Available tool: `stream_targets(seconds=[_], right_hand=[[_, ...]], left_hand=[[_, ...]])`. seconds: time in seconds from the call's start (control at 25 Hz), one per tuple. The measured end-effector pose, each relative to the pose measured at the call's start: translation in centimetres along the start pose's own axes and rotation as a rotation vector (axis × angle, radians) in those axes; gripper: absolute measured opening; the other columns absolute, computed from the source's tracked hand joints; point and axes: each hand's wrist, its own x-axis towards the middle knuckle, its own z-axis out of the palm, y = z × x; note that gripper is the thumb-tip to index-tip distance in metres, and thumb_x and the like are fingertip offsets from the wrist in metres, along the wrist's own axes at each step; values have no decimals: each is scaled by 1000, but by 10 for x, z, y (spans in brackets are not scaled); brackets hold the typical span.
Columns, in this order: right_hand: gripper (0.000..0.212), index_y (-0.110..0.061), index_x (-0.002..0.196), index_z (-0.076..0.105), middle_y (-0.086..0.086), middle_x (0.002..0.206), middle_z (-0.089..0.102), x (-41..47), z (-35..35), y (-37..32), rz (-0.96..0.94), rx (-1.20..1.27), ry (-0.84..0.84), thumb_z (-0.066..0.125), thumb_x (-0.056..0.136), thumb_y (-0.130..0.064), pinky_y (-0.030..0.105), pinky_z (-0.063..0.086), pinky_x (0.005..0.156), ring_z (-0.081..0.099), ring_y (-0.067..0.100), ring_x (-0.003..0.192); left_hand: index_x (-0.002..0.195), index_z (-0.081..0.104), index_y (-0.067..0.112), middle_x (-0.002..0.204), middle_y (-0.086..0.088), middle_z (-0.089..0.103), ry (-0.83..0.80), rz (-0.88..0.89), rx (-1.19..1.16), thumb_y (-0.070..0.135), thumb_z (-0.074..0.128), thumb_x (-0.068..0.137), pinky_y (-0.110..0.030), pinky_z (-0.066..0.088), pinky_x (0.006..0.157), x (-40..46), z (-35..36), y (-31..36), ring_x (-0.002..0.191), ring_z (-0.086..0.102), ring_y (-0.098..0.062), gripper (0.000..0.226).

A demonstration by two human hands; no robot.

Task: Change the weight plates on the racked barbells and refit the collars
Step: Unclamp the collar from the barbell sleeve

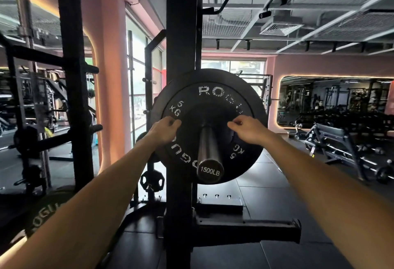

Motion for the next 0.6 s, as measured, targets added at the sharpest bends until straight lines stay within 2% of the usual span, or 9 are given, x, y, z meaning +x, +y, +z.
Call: stream_targets(seconds=[0.12,0.2,0.32,0.4,0.48,0.6], right_hand=[[37,-17,113,65,7,118,66,31,20,4,-9,-8,-16,50,95,-45,34,43,98,57,26,116],[35,-15,112,67,7,110,68,47,33,7,-4,11,-35,51,95,-42,32,43,94,59,24,109],[35,-13,105,69,-1,85,63,66,49,8,-16,38,-53,50,96,-42,28,43,82,60,22,95],[39,-15,84,65,-3,71,58,78,58,7,-3,57,-40,47,96,-47,28,41,75,60,24,87],[47,-16,68,55,0,67,57,87,62,4,11,58,-15,44,94,-53,31,47,73,60,26,76],[56,-18,66,50,8,74,61,95,57,-6,44,18,-13,37,90,-67,35,55,68,62,27,64]], left_hand=[[119,62,10,113,-13,64,-35,-21,-3,41,43,100,-32,40,90,27,20,-11,110,58,-30,41],[111,64,10,108,-14,66,-71,-13,-13,41,44,100,-31,41,88,47,34,-18,107,60,-30,38],[103,62,10,92,-10,68,-144,-8,-44,40,42,100,-31,46,77,69,54,-22,84,66,-28,36],[101,59,9,86,-13,69,-227,-45,-115,41,39,101,-35,52,67,80,68,-21,67,66,-28,38],[98,56,9,81,-15,69,-312,-98,-176,44,34,102,-32,52,60,84,80,-18,60,67,-27,42],[91,55,8,68,-14,68,-327,-172,-281,49,36,100,-26,52,51,88,85,-15,49,67,-24,46]])
